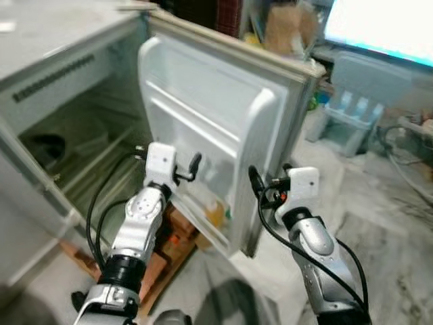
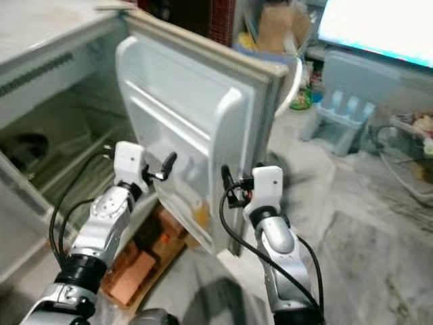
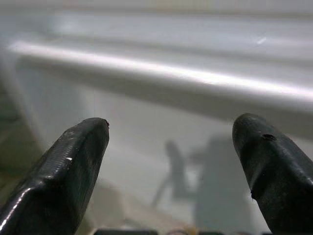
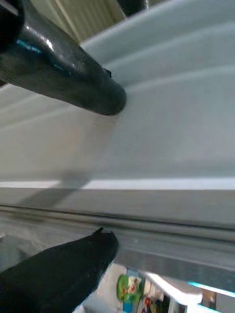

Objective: Restocking fridge

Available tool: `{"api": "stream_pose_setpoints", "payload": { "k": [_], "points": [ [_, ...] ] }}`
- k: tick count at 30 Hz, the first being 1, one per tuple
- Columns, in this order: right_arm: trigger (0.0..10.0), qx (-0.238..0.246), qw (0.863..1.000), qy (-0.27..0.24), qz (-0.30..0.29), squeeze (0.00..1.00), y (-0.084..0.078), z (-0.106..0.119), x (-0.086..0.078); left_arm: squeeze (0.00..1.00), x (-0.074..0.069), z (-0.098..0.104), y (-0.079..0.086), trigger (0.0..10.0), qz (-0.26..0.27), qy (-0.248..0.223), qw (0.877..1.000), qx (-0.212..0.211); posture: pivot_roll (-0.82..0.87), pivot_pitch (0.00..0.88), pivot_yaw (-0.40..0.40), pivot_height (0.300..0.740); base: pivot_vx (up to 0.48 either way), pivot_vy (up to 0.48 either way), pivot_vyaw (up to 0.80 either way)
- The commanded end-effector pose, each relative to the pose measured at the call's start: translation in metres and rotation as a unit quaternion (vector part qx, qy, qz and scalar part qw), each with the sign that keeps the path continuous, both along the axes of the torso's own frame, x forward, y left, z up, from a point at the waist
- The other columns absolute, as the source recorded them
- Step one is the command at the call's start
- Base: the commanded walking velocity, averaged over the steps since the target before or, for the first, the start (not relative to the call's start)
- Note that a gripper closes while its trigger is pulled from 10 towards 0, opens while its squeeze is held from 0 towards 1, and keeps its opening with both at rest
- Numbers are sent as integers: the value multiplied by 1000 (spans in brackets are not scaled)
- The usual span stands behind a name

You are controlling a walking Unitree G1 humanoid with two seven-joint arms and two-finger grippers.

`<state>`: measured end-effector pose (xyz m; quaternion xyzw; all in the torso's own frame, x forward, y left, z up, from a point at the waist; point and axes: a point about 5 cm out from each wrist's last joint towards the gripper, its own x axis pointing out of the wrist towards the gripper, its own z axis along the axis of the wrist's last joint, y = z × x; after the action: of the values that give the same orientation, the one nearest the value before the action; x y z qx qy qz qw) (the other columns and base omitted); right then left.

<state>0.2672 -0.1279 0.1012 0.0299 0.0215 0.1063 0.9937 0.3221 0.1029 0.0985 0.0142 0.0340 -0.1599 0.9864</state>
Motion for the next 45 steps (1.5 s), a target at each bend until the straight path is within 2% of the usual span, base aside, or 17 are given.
{"api": "stream_pose_setpoints", "payload": {
  "k": [1, 7, 8, 10, 11, 15, 17, 18, 22, 26, 34, 45],
  "points": [
    [10000, -1, 1000, -8, -10, 0, -6, 4, 5, 0, 3, 8, -10, 10000, -18, -14, 1000, 1, 35, 0, 16, 740, 480, 0, 0],
    [10000, 4, 1000, -28, 2, 0, 2, 11, 14, 0, 5, 14, -12, 10000, -25, -32, 999, -12, 40, 0, 21, 740, 480, 0, -133],
    [10000, 6, 999, -33, 2, 0, 2, 13, 15, 0, 5, 16, -11, 10000, -18, -32, 999, -29, 38, 0, 22, 740, 461, 0, -800],
    [10000, 7, 999, -35, 2, 0, 2, 13, 15, 0, 4, 15, -8, 10000, -1, -26, 999, -36, 37, 0, 24, 740, 231, 0, -800],
    [10000, 10, 999, -36, 0, 0, 1, 13, 14, 0, 2, 15, -3, 10000, 19, -22, 999, -34, 37, 0, 24, 740, 0, 0, -800],
    [10000, 12, 999, -37, -2, 0, 0, 12, 11, 0, -12, 9, 6, 10000, 31, -22, 999, -23, 42, 0, 23, 740, 0, 0, -313],
    [10000, 12, 999, -35, 1, 0, 2, 10, 9, 0, -23, 2, 14, 10000, 38, -22, 999, -1, 49, 0, 18, 740, 0, 0, 0],
    [10000, 12, 999, -35, 1, 0, 2, 10, 9, 0, -23, 2, 14, 10000, 38, -22, 999, -1, 49, 0, 18, 740, 0, 0, 0],
    [10000, 1, 999, -40, 8, 0, 4, 9, 9, 0, -39, -11, 32, 10000, 62, -3, 998, 16, 60, 0, 12, 740, -282, 0, 0],
    [10000, -8, 999, -46, 7, 0, 3, 9, 10, 0, -44, -12, 36, 10000, 71, 2, 997, 23, 67, 0, 6, 740, -279, 0, 0],
    [10000, -11, 999, -51, 0, 0, 2, 11, 15, 0, -43, -8, 32, 10000, 48, -13, 996, 68, 67, 0, 9, 740, -97, 0, -50],
    [10000, -19, 998, -66, -6, 0, 1, 17, 19, 0, -40, -1, 34, 10000, 32, -20, 996, 83, 70, 0, 30, 740, 246, -359, -733]
  ]
}}
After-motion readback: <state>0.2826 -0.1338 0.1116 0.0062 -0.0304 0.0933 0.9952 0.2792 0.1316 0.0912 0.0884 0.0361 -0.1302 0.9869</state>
